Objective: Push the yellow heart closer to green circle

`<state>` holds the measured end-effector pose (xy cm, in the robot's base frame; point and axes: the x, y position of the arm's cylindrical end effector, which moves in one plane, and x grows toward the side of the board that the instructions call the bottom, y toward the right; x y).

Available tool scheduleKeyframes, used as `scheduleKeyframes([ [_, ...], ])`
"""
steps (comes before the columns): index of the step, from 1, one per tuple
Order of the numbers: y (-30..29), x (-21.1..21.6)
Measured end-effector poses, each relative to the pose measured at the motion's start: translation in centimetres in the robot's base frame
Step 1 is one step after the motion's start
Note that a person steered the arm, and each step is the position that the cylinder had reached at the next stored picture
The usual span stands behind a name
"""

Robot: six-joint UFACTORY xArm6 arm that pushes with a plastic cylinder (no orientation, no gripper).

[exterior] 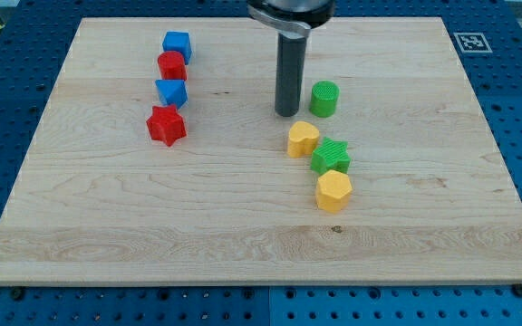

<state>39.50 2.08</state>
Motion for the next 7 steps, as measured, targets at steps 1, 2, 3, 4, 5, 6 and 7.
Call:
scheduleKeyframes([
  [1,-1.6,0.8],
  [2,-2.9,3.1],
  [3,-3.1,5.7],
  [4,-1.4,7.2],
  [5,0.7,8.1],
  [6,1.7,8.1],
  [7,1.8,8.1],
])
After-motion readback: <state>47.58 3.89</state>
